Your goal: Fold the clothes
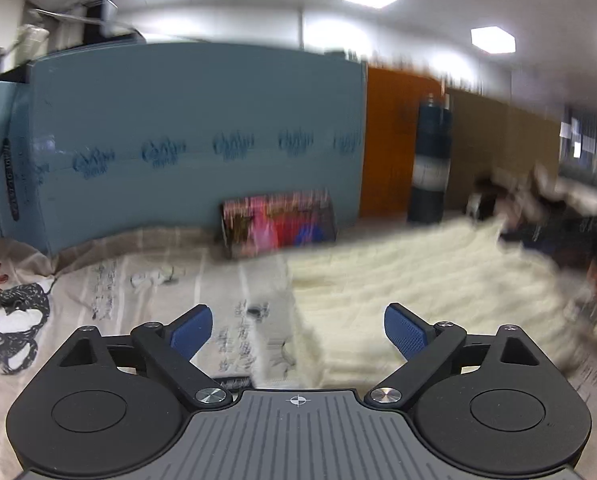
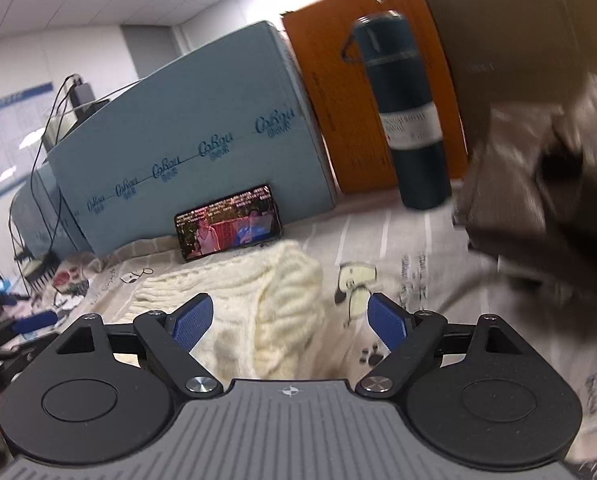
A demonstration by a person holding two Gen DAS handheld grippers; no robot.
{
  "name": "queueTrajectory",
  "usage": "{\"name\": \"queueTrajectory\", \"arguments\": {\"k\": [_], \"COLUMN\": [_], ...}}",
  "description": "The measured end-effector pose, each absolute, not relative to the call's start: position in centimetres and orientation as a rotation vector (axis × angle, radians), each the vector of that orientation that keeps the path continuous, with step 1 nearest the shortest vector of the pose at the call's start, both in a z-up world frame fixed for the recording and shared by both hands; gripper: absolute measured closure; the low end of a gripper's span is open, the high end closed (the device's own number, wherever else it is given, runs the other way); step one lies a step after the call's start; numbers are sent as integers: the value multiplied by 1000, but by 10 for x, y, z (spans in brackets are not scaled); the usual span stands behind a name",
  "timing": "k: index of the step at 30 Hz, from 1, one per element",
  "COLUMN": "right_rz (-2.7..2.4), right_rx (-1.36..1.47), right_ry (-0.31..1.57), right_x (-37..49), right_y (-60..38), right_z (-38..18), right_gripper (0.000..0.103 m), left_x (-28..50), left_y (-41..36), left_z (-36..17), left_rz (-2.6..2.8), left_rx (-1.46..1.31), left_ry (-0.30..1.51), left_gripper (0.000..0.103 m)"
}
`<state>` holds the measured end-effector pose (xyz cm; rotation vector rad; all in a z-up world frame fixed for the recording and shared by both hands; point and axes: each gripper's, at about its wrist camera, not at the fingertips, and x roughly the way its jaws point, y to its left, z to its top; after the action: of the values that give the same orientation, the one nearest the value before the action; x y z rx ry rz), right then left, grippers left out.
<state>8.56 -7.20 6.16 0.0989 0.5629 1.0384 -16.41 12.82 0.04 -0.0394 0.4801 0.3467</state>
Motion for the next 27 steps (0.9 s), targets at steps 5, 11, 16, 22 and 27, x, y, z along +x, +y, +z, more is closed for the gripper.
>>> {"name": "queueTrajectory", "arguments": {"k": [5, 11, 16, 22, 27], "right_rz": [1076, 1138, 1067, 1084, 1126], "right_rx": [71, 118, 125, 117, 119], "right_ry": [558, 549, 526, 460, 416], "right_x": [93, 98, 95, 93, 87], "right_y": [-56, -49, -57, -63, -64], "right_z": [69, 67, 59, 57, 61], "right_gripper": [18, 21, 60, 82, 86], "left_x": [-147, -128, -87, -77, -100], "left_y": [130, 160, 183, 206, 209], "left_z": [-3, 21, 4, -25, -19], "left_rz": [248, 140, -18, -81, -45], "left_rx": [120, 134, 114, -93, -125], "left_ry": [590, 446, 530, 514, 403], "left_gripper": [8, 8, 9, 44, 85]}}
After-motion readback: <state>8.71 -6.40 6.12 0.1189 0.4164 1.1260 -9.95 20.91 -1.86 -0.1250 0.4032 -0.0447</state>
